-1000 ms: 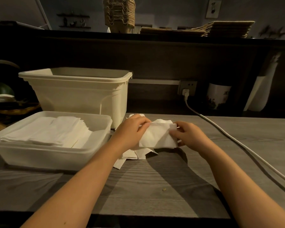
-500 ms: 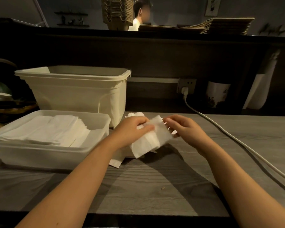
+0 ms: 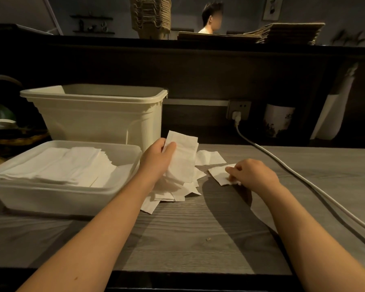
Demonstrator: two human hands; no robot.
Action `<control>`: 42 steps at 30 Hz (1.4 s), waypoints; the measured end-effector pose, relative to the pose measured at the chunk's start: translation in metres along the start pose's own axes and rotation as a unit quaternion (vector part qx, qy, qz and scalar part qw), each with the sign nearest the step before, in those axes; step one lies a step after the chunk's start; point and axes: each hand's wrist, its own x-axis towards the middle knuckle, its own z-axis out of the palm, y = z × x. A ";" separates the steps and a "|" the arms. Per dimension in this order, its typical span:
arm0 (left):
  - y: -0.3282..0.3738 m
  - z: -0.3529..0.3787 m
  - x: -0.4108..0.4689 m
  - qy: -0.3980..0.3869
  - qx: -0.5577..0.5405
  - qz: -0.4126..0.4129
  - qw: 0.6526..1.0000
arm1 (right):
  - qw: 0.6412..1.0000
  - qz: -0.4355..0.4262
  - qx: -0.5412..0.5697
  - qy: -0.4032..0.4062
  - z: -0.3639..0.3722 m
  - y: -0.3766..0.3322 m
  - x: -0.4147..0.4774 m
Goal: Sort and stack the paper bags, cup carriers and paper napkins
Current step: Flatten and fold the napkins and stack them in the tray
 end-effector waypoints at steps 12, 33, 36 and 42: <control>0.000 0.002 -0.001 -0.005 0.005 -0.002 1.000 | 0.997 0.040 -0.062 0.003 0.003 0.022 0.011; 0.003 0.014 -0.013 -0.114 0.007 0.179 0.977 | 0.811 -0.255 0.513 -0.116 -0.024 -0.023 -0.032; 0.001 0.019 -0.016 -0.118 0.009 0.183 0.976 | 0.916 -0.272 0.296 0.013 -0.007 -0.029 -0.027; 0.005 0.018 -0.020 -0.139 -0.005 0.157 0.978 | 0.908 -0.257 0.328 0.046 -0.004 -0.028 -0.024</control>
